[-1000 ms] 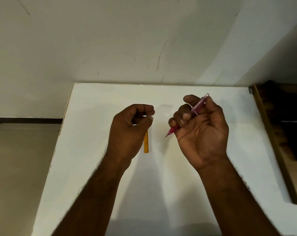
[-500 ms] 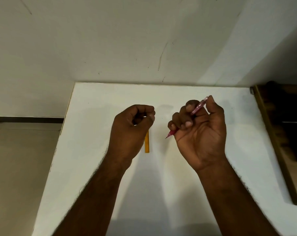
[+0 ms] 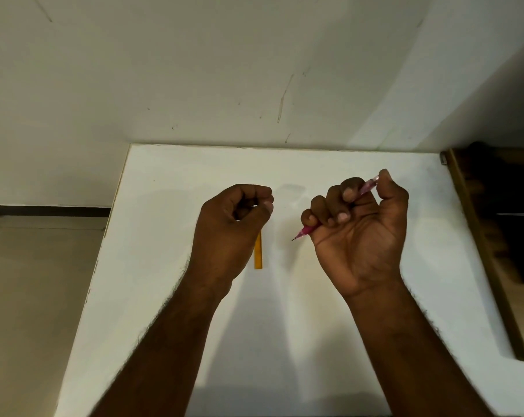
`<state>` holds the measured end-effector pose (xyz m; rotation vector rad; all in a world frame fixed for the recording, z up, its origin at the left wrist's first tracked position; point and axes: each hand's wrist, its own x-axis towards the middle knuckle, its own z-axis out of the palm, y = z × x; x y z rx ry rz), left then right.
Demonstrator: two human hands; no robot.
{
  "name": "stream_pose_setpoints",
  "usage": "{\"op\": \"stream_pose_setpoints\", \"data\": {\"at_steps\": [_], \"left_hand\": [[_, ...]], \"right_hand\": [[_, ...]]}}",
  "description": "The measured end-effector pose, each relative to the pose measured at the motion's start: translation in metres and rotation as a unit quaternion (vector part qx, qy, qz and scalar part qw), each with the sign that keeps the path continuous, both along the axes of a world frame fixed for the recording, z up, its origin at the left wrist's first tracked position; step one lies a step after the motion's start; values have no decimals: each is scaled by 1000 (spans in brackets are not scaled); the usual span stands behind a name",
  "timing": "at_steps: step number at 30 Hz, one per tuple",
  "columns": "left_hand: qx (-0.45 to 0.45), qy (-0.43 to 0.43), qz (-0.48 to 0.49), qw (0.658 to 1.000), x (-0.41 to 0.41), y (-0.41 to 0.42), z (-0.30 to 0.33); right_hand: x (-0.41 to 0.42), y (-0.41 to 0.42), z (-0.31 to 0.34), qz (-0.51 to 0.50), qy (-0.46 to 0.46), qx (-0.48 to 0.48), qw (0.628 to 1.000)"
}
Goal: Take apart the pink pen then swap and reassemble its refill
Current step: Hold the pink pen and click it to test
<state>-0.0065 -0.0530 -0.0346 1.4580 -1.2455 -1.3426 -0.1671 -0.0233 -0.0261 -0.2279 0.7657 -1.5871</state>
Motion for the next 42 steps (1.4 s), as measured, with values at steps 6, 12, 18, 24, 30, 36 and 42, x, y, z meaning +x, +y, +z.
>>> {"op": "stream_pose_setpoints", "data": {"at_steps": [6,12,18,24,30,36,42], "left_hand": [[0,-2,0,1000,0,-1,0],[2,-6,-2,1000,1,-2,-2],[-13,-41,-19,999,2,-2,-4],[-10,-106,-71,992,1,1,-6],[-9,-125,-82,989,1,1,-4],[-10,-130,-85,988,1,1,-5],[-13,-130,-86,988,1,1,-5]], "right_hand": [[-3,-1,-1,-8,-13,8,1000],[-4,-1,-1,-25,-18,10,999],[-8,-1,-2,-41,-34,9,999],[-11,3,-3,-45,-78,-17,996],[-11,3,-3,-49,-92,-31,994],[-12,4,-3,-49,-103,-48,992],[-13,5,-5,-54,-122,-62,989]]}}
